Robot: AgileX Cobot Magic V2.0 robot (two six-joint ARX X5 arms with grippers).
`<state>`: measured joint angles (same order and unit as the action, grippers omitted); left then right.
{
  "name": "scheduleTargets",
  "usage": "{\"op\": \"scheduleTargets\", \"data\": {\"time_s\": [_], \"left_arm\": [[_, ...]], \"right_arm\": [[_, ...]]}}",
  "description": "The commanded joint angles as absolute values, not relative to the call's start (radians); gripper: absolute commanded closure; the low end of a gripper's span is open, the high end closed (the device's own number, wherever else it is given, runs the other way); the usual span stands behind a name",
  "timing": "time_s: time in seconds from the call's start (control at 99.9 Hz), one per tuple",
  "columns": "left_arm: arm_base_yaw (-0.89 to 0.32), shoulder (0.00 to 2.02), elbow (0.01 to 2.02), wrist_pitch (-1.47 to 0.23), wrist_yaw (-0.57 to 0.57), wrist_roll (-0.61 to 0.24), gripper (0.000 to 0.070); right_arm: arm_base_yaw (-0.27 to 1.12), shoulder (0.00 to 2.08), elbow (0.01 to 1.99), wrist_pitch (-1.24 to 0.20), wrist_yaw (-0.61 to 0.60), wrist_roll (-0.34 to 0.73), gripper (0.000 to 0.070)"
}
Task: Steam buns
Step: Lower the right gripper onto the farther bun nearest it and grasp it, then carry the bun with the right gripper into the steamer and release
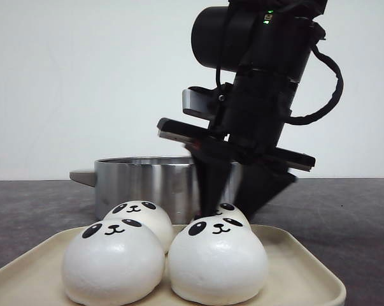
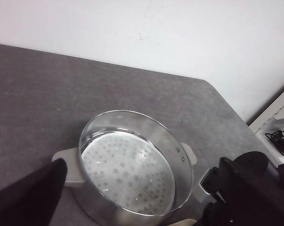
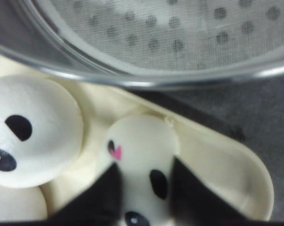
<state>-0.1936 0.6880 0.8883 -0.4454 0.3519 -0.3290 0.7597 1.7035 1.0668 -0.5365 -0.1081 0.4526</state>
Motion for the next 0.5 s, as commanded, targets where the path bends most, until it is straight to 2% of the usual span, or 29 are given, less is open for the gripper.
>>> {"op": "scheduleTargets", "data": {"time_s": [0.0, 0.13, 0.32, 0.381, 0.491], "left_arm": [[-0.200, 0.692, 0.902, -0.438, 0.360, -0.326, 0.0073], [-0.200, 0.692, 0.902, -0.438, 0.360, -0.326, 0.0073], [-0.200, 0.692, 0.902, -0.427, 0.359, -0.326, 0.0073], [-0.200, 0.693, 0.902, -0.424, 0.359, -0.326, 0.0073], [-0.200, 0.693, 0.902, -0.422, 0.356, -0.326, 0.0073]], "right_arm": [[0.770, 1.722, 1.082, -0.514, -0.102, 0.461, 0.0691], [0.772, 1.672, 1.110, -0.528, -0.112, 0.464, 0.0691], [0.813, 1.512, 1.200, -0.579, -0.210, 0.455, 0.0691], [0.825, 1.467, 1.238, -0.573, -0.187, 0.428, 0.0692], [0.828, 1.437, 1.338, -0.551, -0.051, 0.377, 0.0693]]}}
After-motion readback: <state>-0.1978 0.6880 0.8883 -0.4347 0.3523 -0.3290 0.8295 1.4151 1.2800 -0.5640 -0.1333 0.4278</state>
